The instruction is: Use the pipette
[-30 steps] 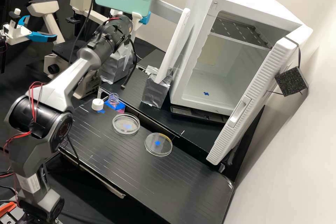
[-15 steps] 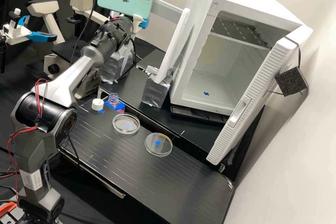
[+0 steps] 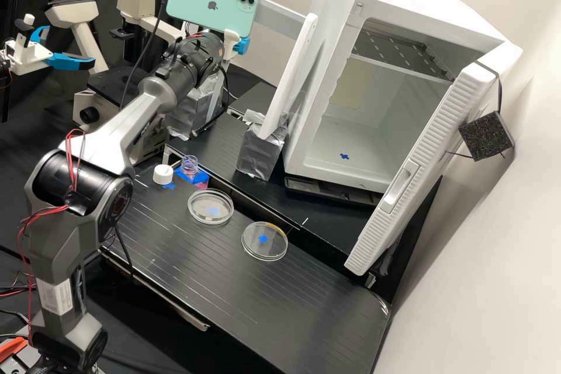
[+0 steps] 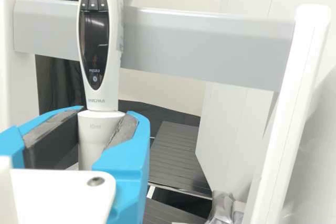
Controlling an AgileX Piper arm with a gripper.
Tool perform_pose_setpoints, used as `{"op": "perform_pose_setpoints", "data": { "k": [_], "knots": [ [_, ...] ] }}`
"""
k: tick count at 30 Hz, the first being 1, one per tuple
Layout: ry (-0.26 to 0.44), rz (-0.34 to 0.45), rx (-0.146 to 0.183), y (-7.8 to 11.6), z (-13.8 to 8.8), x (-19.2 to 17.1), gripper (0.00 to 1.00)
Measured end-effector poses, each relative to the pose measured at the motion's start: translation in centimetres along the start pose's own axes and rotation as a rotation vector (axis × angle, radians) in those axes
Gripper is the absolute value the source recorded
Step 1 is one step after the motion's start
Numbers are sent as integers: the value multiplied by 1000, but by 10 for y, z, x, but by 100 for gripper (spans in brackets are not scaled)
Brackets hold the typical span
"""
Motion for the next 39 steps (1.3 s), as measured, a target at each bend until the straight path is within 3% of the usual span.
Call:
{"op": "perform_pose_setpoints", "data": {
  "k": [6,12,13,35,39],
  "knots": [
    [1,8,1,-1,2,1,0],
    [-16,9,-21,-3,5,2,0],
    [-19,11,-25,-3,5,2,100],
    [-13,82,-38,-16,7,9,100],
    [-25,101,-56,-20,10,4,100]
  ]
}}
